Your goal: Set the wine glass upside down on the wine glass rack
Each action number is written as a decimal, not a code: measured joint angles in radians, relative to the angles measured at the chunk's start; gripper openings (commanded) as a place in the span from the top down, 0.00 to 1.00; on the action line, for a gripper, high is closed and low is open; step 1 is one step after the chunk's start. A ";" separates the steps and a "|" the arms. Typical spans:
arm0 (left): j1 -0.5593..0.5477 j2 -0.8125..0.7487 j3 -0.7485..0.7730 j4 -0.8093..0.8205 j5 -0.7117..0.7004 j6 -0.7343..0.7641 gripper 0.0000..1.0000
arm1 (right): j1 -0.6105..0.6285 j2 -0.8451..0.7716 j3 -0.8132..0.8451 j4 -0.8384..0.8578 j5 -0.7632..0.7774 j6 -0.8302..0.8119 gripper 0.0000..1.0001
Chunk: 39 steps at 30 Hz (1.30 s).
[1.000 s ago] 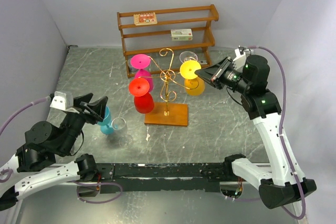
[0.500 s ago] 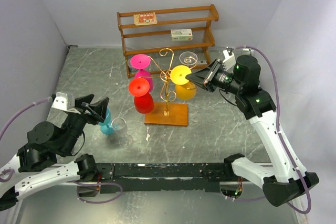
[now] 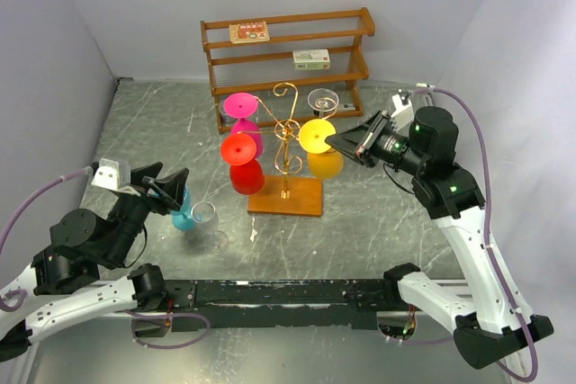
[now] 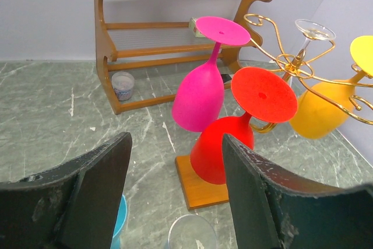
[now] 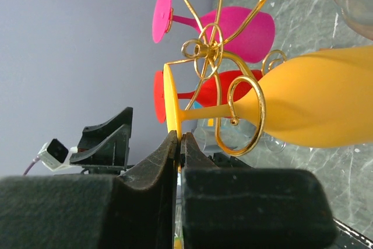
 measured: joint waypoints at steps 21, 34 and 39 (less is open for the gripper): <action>0.000 0.000 -0.012 0.007 -0.008 -0.004 0.26 | 0.003 -0.023 0.012 -0.131 0.163 0.011 1.00; 0.000 -0.003 -0.012 0.007 -0.015 -0.008 0.25 | 0.006 -0.038 0.060 -0.154 0.187 -0.004 1.00; 0.000 -0.003 -0.012 0.007 -0.015 -0.008 0.25 | 0.006 -0.052 0.062 -0.184 0.203 -0.005 1.00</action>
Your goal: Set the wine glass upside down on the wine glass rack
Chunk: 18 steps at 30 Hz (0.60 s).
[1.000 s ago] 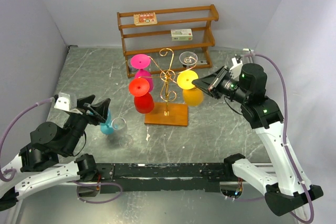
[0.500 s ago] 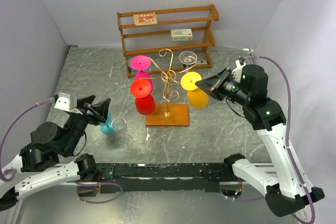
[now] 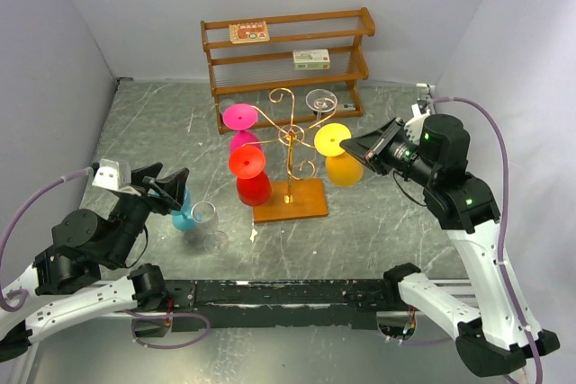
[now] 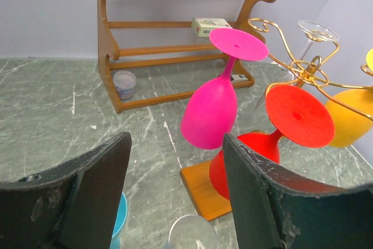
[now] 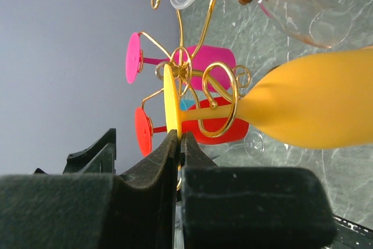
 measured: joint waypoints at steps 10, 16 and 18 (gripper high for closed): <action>0.000 -0.001 0.000 0.000 0.000 -0.001 0.25 | 0.000 -0.045 0.000 -0.011 0.041 0.000 1.00; 0.000 -0.001 0.000 0.000 0.000 -0.003 0.25 | 0.000 -0.041 0.000 -0.012 0.095 0.000 1.00; 0.000 -0.001 0.000 0.000 0.000 -0.003 0.25 | 0.000 -0.031 0.000 -0.006 0.107 -0.001 1.00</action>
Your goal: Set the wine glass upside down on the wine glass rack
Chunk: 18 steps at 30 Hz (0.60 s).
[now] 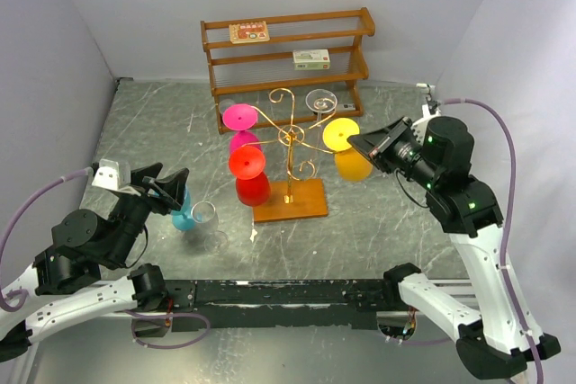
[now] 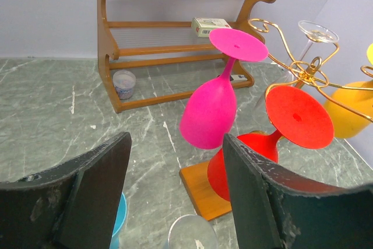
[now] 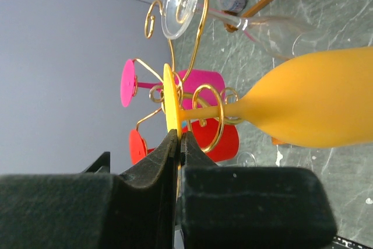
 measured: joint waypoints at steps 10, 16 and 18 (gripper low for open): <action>0.000 0.000 0.000 0.000 0.000 0.000 0.22 | 0.000 0.095 -0.001 0.057 -0.029 -0.033 0.82; 0.000 0.000 0.000 -0.007 -0.001 -0.015 0.19 | 0.000 0.093 -0.001 0.080 -0.050 -0.050 0.57; 0.000 0.003 0.001 -0.015 0.000 -0.023 0.19 | 0.000 0.089 -0.001 0.079 -0.052 -0.055 0.53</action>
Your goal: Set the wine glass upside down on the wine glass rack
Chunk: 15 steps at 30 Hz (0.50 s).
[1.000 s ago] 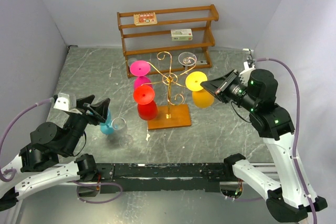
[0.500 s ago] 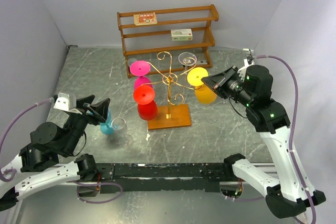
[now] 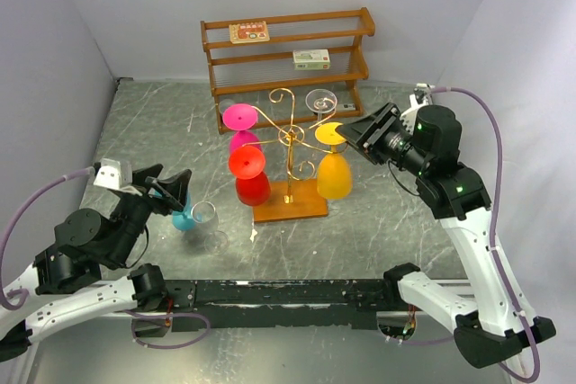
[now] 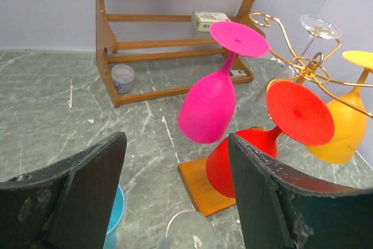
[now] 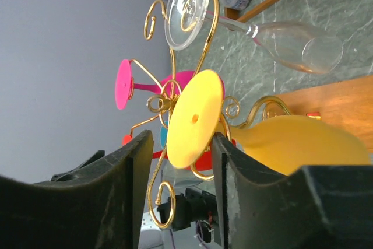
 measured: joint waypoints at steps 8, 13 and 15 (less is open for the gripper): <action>0.000 0.087 0.092 -0.175 0.008 -0.131 0.21 | 0.000 -0.030 0.001 -0.016 0.013 -0.023 0.42; 0.000 0.160 0.167 -0.315 0.008 -0.249 0.24 | 0.000 -0.041 0.001 -0.036 0.054 -0.049 0.42; 0.000 0.178 0.171 -0.370 0.007 -0.295 0.26 | 0.000 -0.050 0.001 -0.046 0.077 -0.067 0.42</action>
